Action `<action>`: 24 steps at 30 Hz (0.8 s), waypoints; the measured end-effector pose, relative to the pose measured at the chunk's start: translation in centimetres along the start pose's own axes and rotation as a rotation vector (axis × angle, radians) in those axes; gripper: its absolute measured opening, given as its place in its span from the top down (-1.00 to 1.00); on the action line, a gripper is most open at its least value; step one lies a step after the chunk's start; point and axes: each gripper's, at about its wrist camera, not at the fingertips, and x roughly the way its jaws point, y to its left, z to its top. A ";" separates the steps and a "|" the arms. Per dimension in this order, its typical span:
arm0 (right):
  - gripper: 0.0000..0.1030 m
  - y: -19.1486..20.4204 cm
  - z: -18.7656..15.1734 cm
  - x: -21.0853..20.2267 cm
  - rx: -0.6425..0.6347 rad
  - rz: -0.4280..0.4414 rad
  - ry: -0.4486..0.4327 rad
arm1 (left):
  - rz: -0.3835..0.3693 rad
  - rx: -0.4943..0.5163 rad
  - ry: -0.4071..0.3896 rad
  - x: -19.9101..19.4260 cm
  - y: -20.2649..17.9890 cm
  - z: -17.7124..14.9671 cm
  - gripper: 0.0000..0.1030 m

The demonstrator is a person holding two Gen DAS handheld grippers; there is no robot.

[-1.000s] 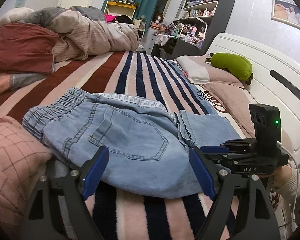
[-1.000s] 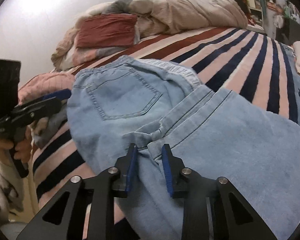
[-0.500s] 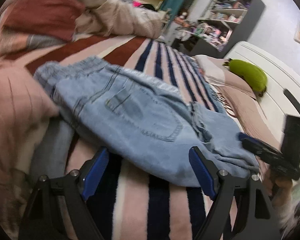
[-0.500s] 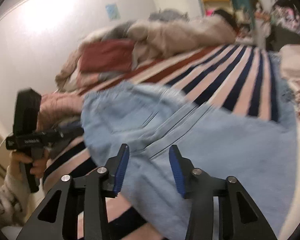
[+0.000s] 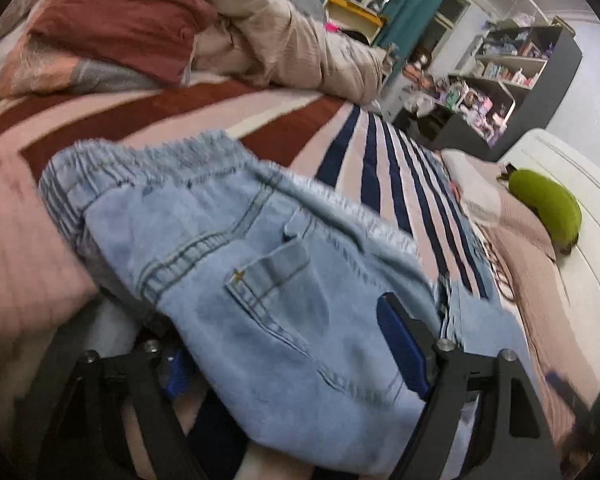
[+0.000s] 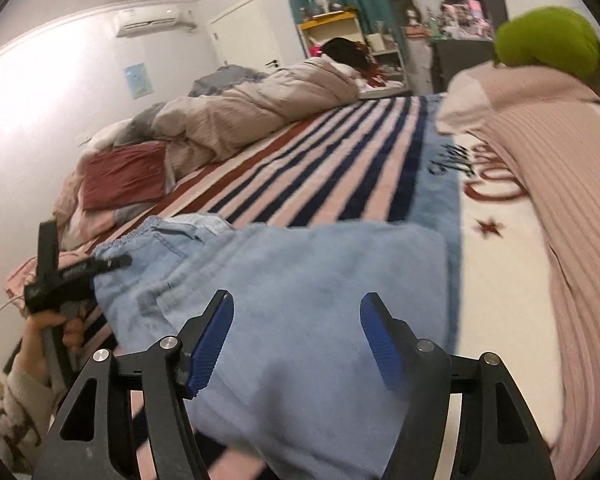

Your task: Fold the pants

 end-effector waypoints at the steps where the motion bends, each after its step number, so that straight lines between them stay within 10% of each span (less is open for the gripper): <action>1: -0.21 -0.2 -0.4 -0.4 0.004 0.004 0.004 | 0.018 0.006 -0.020 -0.1 -0.3 0.4 -0.14; 3: -0.21 -0.4 -1.0 -1.0 0.011 0.003 0.003 | 0.050 0.033 -0.054 -0.4 -0.9 1.2 0.51; 6: -0.21 -0.9 -1.5 -2.4 0.035 0.008 -0.016 | 0.045 0.095 -0.089 -1.0 -2.4 2.5 0.75; 17: -0.21 -2.0 -1.0 -5.8 0.096 0.008 -0.094 | -0.209 0.502 -0.191 -4.5 -15.5 1.9 0.80; 24: -0.20 -1.8 -1.0 -6.8 0.094 -0.008 -0.095 | -0.415 0.787 0.092 -1.3 -22.4 -6.1 0.81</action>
